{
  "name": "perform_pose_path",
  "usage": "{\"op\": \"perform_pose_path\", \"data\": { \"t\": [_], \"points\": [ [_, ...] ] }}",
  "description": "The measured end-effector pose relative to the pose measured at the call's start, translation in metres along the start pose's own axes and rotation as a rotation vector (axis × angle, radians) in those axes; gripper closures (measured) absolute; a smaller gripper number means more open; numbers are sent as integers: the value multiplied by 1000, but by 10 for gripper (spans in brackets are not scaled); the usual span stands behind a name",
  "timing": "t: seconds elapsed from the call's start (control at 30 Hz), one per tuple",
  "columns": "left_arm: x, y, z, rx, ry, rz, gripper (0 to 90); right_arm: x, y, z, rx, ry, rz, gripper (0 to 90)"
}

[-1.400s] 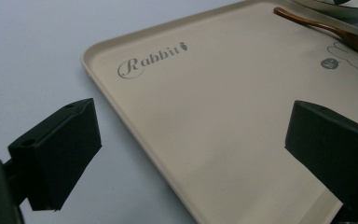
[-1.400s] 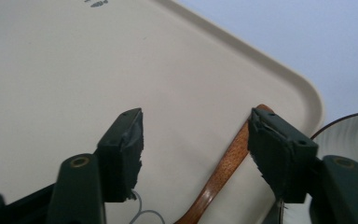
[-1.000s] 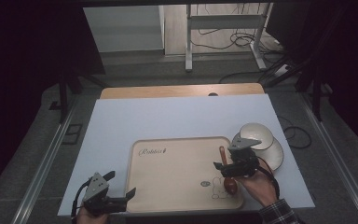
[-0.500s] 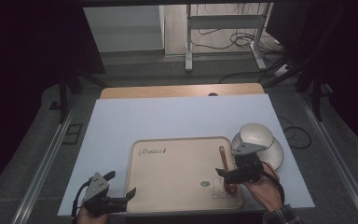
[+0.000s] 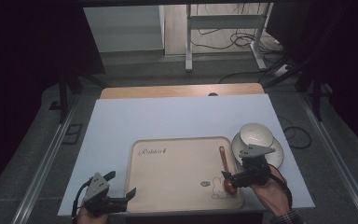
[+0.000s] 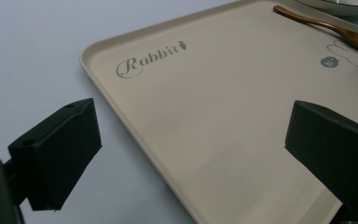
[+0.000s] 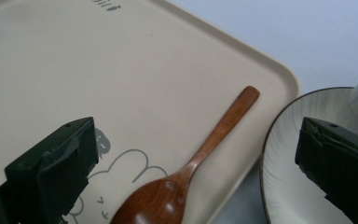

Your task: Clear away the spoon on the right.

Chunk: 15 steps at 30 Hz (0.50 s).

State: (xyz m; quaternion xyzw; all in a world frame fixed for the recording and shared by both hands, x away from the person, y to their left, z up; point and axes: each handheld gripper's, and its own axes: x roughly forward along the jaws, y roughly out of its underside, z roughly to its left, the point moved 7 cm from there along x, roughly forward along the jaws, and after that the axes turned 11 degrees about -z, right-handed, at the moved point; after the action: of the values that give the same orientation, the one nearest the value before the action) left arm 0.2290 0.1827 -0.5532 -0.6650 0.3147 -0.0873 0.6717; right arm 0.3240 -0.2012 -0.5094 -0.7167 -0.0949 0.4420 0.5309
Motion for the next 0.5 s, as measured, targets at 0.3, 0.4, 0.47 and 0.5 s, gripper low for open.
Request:
{"op": "perform_pose_path", "data": {
  "t": [0.3,0.4,0.47,0.5],
  "points": [
    [0,0,0,0,-1,0,32,-11,3,2,1,15,-10,0],
    [0,0,0,1,-1,1,32,-14,4,2,2,23,-11,0],
    [0,0,0,1,-1,1,32,-16,5,2,7,33,-20,0],
    [0,0,0,0,-1,1,33,-18,6,1,9,36,-26,0]
  ]
}}
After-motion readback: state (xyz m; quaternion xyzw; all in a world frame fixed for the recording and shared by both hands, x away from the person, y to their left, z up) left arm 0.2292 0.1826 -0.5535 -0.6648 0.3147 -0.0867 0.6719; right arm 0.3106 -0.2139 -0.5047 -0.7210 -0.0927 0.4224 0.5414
